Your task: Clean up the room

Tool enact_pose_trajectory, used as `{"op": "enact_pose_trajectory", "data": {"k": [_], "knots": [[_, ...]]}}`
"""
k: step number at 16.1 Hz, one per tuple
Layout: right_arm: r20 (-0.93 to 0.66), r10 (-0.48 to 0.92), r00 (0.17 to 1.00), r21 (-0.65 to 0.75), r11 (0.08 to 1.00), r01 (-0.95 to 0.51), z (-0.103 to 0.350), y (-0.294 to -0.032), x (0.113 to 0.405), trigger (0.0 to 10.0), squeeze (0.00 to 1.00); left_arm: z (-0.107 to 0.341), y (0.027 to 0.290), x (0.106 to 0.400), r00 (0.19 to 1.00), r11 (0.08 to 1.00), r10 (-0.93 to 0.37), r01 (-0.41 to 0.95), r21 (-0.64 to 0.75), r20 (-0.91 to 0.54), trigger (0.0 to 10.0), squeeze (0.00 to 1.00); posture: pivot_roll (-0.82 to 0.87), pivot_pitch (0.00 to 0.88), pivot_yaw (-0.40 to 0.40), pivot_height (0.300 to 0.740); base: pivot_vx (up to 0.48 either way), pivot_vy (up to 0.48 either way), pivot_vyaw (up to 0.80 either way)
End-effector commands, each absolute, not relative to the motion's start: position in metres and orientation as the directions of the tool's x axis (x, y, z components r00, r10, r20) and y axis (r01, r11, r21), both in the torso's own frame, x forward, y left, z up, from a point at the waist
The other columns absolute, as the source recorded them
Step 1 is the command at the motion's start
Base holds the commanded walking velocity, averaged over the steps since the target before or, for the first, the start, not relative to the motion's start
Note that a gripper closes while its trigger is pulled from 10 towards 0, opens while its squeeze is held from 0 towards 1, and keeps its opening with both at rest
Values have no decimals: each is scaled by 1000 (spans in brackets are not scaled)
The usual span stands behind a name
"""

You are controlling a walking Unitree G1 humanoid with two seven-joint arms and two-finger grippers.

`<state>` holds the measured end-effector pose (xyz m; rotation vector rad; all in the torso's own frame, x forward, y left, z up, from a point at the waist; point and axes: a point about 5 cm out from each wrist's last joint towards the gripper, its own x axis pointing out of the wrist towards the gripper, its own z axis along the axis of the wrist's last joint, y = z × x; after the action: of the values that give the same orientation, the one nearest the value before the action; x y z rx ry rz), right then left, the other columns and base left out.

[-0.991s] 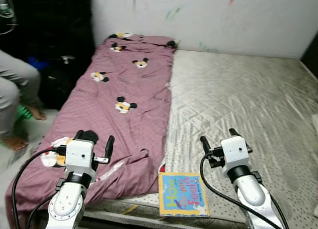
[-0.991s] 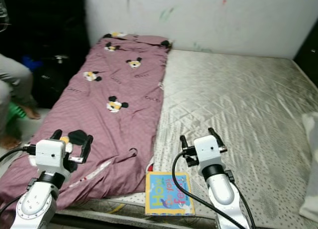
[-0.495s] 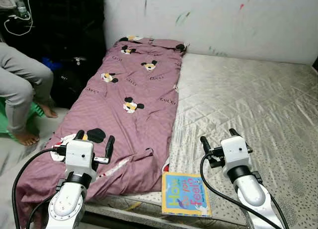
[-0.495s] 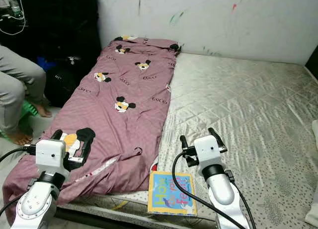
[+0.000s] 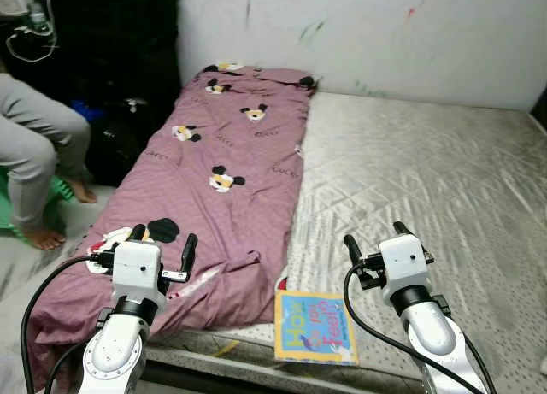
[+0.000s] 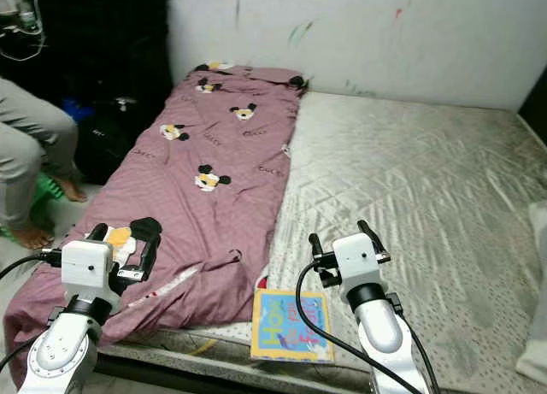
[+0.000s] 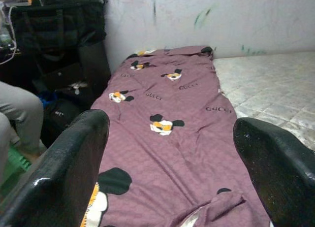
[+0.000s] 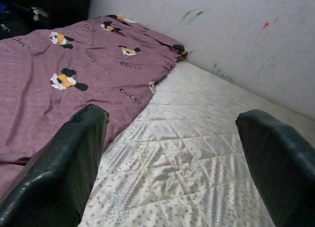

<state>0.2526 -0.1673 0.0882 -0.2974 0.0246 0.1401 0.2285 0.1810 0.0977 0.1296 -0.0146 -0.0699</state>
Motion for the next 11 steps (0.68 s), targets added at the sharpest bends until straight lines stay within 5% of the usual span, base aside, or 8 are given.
{"op": "enact_pose_trajectory", "data": {"k": [1,11], "knots": [[-48,131,990,-286,948,-139,88,-169,255,10000,0,97,181,229,997,989,-77,76,131,3,10000,0,-32,0,-3,740,0,0,0],[-51,133,990,-281,949,-142,87,-168,255,10000,0,96,181,229,997,989,-79,78,128,0,10000,0,-32,0,-4,740,0,0,-98]]}}
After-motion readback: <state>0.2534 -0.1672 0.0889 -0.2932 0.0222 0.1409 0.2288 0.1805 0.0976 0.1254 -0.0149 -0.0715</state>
